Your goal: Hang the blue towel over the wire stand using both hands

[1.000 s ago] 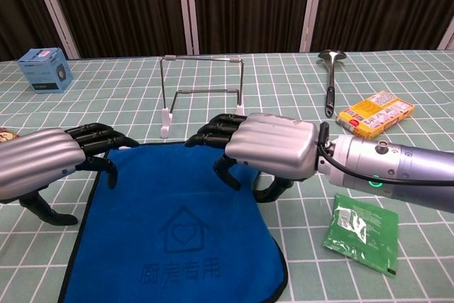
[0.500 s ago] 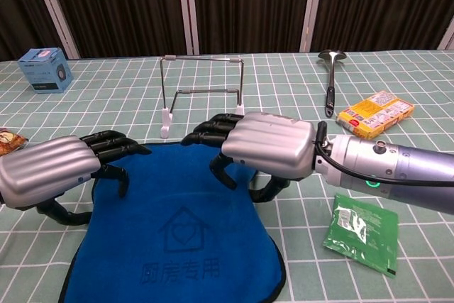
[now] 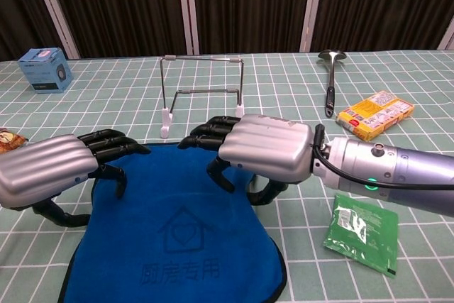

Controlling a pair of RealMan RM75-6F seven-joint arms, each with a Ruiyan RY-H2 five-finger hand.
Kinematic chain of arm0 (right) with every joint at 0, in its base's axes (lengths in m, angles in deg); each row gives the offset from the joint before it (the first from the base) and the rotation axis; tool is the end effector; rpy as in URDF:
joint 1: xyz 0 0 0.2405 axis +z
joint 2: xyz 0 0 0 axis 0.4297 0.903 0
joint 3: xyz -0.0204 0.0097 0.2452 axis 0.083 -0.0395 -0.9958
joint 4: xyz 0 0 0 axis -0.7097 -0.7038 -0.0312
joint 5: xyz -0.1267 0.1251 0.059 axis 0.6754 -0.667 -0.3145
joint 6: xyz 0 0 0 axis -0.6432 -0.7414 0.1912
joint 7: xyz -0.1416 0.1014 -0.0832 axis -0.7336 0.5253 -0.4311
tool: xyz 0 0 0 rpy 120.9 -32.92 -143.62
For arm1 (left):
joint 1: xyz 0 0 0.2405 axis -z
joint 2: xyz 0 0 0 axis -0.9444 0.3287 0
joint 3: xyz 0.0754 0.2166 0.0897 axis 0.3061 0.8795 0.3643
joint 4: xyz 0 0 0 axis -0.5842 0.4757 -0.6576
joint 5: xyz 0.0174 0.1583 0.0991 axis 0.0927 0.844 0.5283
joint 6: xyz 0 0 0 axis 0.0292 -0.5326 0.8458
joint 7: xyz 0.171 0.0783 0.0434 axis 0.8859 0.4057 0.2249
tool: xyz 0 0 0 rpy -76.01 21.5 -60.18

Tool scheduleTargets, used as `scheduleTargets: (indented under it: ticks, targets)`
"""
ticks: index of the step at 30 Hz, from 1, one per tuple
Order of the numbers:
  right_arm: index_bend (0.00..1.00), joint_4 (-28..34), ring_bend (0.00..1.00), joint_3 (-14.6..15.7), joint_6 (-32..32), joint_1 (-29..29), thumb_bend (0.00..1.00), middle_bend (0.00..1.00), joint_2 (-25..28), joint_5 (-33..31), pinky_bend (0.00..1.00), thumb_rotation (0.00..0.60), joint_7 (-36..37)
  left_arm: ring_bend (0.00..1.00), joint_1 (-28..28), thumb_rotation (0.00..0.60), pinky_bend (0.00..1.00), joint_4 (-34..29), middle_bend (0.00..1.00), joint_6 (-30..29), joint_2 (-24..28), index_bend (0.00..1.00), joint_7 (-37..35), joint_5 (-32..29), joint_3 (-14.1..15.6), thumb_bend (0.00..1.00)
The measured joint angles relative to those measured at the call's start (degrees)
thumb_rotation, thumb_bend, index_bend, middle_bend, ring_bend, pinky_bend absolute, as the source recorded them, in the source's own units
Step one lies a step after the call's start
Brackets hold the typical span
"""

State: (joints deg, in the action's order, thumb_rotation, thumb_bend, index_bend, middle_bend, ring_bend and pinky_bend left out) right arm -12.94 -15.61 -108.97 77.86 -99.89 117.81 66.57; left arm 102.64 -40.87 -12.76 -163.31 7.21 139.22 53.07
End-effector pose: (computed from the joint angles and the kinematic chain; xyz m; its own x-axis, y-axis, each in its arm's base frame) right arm -0.0595 -0.3229 -0.1040 0.6280 0.0354 0.7774 -0.3345 -0.8897 0.3108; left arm -0.2027 0.2901 -0.0470 0.6791 0.0917 0.7283 0.5466 -0.7253 -0.4184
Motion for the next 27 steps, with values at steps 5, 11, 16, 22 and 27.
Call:
scheduleTargets:
  ticks: [5, 11, 16, 22, 27]
  targets:
    - [0.60, -0.03, 0.00, 0.12, 0.25, 0.12, 0.41, 0.06, 0.04, 0.06, 0.08, 0.600, -0.22, 0.00, 0.08, 0.600, 0.00, 0.07, 0.00, -0.26, -0.03, 0.45, -0.37, -0.15, 0.18, 0.31]
    - [0.60, 0.07, 0.00, 0.20, 0.34, 0.24, 0.41, 0.06, 0.10, 0.13, 0.08, 0.600, -0.38, 0.00, 0.10, 0.600, 0.00, 0.49, 0.00, -0.52, -0.36, 0.47, -0.87, -0.45, 0.30, 0.35]
    - [0.60, 0.16, 0.00, 0.26, 0.32, 0.22, 0.41, 0.06, 0.16, 0.14, 0.08, 0.600, -0.54, 0.00, 0.37, 0.600, 0.00, 0.63, 0.00, -0.91, -0.72, 0.49, -1.11, -0.43, 0.33, 0.40]
    - [0.60, 0.02, 0.00, 0.32, 0.14, 0.13, 0.41, 0.06, 0.13, 0.14, 0.08, 0.600, -0.37, 0.00, 0.52, 0.600, 0.00, 0.48, 0.00, -1.14, -0.90, 0.58, -1.10, -0.65, 0.31, 0.45]
    - [0.60, -0.08, 0.00, 0.35, -0.21, 0.04, 0.42, 0.06, 0.19, 0.16, 0.09, 0.600, -0.07, 0.00, 0.41, 0.600, 0.00, 0.41, 0.00, -1.18, -1.21, 0.71, -1.51, -1.39, 0.01, 0.45]
